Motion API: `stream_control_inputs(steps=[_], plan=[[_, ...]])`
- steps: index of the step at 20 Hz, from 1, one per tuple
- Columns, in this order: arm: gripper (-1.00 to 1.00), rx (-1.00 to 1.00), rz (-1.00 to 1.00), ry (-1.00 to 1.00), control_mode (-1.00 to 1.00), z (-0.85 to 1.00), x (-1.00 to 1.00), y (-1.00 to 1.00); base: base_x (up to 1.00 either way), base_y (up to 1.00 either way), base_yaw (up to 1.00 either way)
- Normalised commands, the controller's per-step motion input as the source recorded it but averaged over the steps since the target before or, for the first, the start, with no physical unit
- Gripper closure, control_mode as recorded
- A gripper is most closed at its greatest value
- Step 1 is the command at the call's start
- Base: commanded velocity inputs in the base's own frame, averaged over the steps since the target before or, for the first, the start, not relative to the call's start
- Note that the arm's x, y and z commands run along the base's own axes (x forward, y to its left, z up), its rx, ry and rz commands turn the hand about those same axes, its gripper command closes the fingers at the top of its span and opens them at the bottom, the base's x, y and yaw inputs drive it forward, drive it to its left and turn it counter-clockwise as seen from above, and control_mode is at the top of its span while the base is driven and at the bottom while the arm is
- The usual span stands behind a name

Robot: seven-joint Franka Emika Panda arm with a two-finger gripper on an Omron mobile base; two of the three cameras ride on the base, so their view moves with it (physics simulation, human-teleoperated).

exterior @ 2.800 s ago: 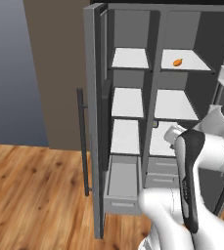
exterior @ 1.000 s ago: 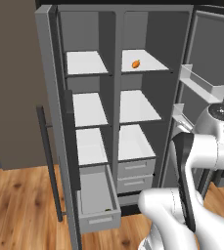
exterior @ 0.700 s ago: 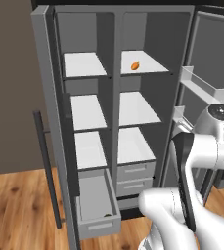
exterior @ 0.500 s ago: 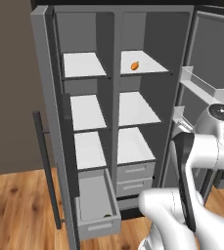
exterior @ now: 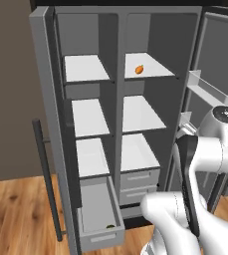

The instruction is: Take the lime and carrot from the fridge shelf and place them in the freezer drawer to begin freezing them.

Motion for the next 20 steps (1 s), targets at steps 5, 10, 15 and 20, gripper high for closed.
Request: stream_control_inputs(steps=[5, 10, 15, 20], plan=[[-1.0, 0.0, 0.0, 0.0, 1.0, 0.0, 0.0, 0.0, 0.32, 0.0, 0.0], [-1.0, 0.0, 0.0, 0.0, 1.0, 0.0, 0.0, 0.0, 0.38, 0.0, 0.0], [-1.0, 0.0, 0.0, 0.0, 1.0, 0.0, 0.0, 0.0, 0.31, 0.0, 0.0], [-1.0, 0.0, 0.0, 0.0, 1.0, 0.0, 0.0, 0.0, 0.15, 0.0, 0.0]])
